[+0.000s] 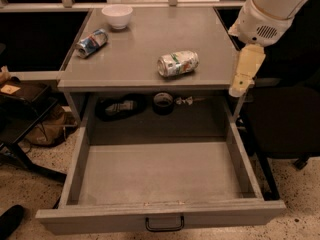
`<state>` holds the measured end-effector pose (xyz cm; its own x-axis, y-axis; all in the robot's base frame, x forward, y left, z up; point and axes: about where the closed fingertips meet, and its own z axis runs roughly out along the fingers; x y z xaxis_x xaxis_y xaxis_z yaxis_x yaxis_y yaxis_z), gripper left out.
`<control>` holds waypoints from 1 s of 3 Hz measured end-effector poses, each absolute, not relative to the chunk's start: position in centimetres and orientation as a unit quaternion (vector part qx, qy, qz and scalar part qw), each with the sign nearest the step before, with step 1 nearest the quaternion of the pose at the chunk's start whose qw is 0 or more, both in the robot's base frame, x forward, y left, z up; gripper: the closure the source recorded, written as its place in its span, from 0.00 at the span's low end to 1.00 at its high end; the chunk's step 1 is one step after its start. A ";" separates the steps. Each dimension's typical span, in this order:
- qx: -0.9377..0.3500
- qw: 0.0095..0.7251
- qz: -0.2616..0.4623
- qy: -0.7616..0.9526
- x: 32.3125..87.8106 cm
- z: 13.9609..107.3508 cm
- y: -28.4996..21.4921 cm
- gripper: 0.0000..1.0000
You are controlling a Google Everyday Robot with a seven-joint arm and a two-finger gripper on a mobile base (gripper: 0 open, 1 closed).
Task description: Place 7up can into top drawer
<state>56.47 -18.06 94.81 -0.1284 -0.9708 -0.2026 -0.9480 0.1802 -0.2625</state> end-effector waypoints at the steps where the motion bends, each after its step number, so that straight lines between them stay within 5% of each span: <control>1: -0.653 0.173 -0.029 0.737 61.4 93.8 -17.0 0.00; 3: -0.680 0.174 -0.003 0.712 69.6 89.7 -13.4 0.00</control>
Offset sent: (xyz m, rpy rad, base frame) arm 0.1458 0.0458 -0.0497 0.0472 0.0448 0.1483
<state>69.63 -13.41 89.75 -0.0142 -0.9699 -0.2432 -0.9678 0.0745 -0.2406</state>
